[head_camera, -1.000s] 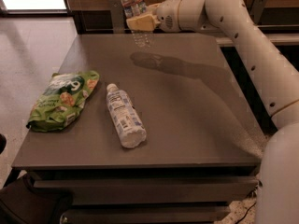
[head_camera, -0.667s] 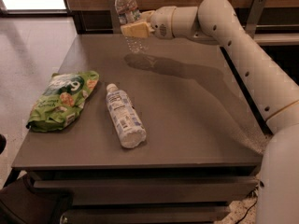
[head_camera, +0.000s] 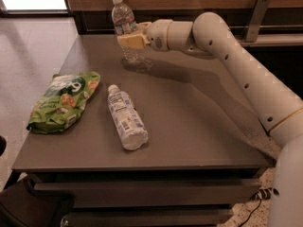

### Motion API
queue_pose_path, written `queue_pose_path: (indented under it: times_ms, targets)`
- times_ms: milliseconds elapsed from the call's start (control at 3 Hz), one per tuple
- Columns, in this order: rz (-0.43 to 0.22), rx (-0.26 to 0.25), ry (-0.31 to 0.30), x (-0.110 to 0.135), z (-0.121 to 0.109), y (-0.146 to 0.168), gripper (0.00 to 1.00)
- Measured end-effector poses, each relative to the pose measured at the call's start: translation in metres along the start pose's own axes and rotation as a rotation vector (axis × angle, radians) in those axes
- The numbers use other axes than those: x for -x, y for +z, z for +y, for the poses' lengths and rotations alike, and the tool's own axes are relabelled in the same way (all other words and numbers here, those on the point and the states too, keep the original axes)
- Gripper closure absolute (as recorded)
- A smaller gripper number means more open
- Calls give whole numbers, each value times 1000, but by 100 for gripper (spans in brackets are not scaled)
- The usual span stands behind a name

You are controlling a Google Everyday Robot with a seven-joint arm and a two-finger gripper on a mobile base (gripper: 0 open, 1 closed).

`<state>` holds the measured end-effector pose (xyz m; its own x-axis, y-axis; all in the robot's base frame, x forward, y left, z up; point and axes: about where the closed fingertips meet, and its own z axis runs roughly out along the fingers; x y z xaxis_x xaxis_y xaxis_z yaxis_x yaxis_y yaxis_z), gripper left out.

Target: Place water bottle upright

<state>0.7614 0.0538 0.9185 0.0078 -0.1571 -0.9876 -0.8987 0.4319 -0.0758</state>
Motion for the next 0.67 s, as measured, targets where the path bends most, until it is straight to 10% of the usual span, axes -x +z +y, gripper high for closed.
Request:
queue_pose_path:
  times_ms: [667]
  targets:
    - [-19, 10, 11, -7, 7, 12, 100]
